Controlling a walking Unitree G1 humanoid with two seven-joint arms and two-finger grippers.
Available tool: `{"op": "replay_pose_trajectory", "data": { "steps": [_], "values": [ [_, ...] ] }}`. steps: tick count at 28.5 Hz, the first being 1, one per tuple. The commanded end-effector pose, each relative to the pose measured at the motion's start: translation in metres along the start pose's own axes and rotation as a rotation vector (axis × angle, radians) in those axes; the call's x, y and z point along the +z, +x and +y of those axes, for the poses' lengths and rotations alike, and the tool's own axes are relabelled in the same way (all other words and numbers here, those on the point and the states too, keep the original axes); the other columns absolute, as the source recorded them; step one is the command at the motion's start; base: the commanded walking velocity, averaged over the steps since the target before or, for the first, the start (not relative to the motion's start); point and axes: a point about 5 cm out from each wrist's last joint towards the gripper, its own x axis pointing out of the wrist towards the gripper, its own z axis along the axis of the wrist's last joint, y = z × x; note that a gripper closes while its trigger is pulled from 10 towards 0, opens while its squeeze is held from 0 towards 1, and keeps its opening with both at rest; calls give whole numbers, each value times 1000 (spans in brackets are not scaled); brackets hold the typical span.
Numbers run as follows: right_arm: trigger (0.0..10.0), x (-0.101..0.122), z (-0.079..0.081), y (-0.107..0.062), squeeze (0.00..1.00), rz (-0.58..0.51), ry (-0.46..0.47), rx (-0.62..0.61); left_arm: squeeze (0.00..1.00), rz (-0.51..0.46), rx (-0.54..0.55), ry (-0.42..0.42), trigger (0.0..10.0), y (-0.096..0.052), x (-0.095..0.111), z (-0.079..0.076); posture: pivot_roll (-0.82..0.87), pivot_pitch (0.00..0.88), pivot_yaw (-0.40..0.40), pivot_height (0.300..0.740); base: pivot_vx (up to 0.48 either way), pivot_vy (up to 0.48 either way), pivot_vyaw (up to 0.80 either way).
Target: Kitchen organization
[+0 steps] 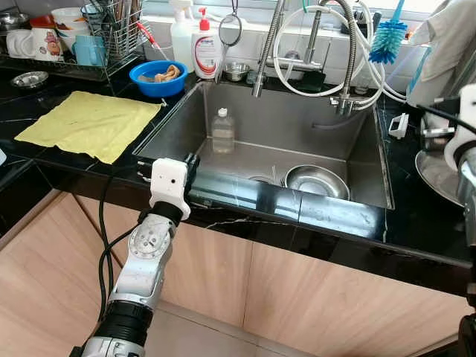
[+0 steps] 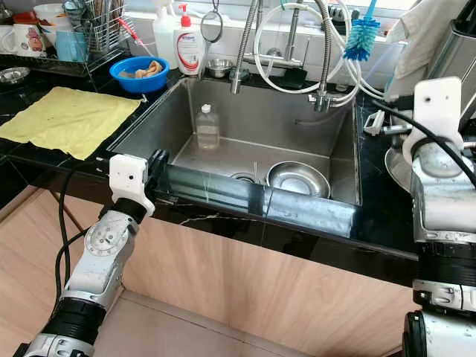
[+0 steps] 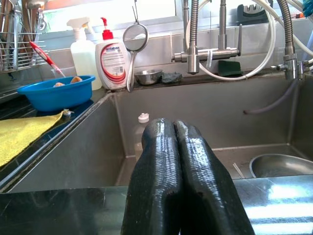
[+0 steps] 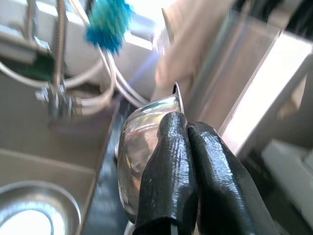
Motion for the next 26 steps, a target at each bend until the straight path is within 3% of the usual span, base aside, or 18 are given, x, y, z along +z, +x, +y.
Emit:
{"op": "replay_pose_trajectory", "data": {
  "steps": [1, 2, 3, 5, 7, 9, 11, 17, 26],
  "values": [
    [0, 29, 17, -2, 0, -150, 34, 108, 0, -13, -3, 9, 10000, 3, 3, -1, 79, 0, -9, 740, 0, 0, 0],
    [0, 30, 23, -2, 0, -161, 42, 146, 0, -13, -3, 9, 10000, 3, 3, -1, 79, 0, -10, 740, 0, 0, 0],
    [9961, 28, 32, -2, 0, -172, 26, 214, 0, -14, -4, 9, 10000, 3, 3, -2, 82, 0, -12, 740, 0, 0, 0],
    [10000, 25, 45, -4, 0, -181, 10, 302, 0, -15, -5, 9, 10000, 3, 3, -3, 85, 0, -15, 740, 0, 0, 0],
    [10000, 13, 60, -3, 0, -151, 107, 388, 0, -18, -6, 9, 10000, 3, 3, -3, 89, 0, -18, 740, 0, 0, 0],
    [10000, 2, 64, 0, 0, -111, 122, 395, 0, -19, -4, 9, 10000, 3, 3, -3, 95, 0, -20, 740, 0, 0, 0],
    [10000, -13, 68, 5, 0, -63, 208, 403, 0, -18, -1, 11, 10000, 1, 3, -2, 97, 0, -20, 740, 0, 0, 0],
    [10000, -29, 82, 6, 0, -24, 296, 462, 0, -17, -4, 13, 10000, 0, 3, -2, 98, 0, -20, 740, 0, 0, 0],
    [10000, -57, 96, 9, 0, 65, 341, 471, 0, -15, -8, 12, 10000, 0, 3, -3, 102, 0, -18, 740, 0, 0, 0]
  ]
}}
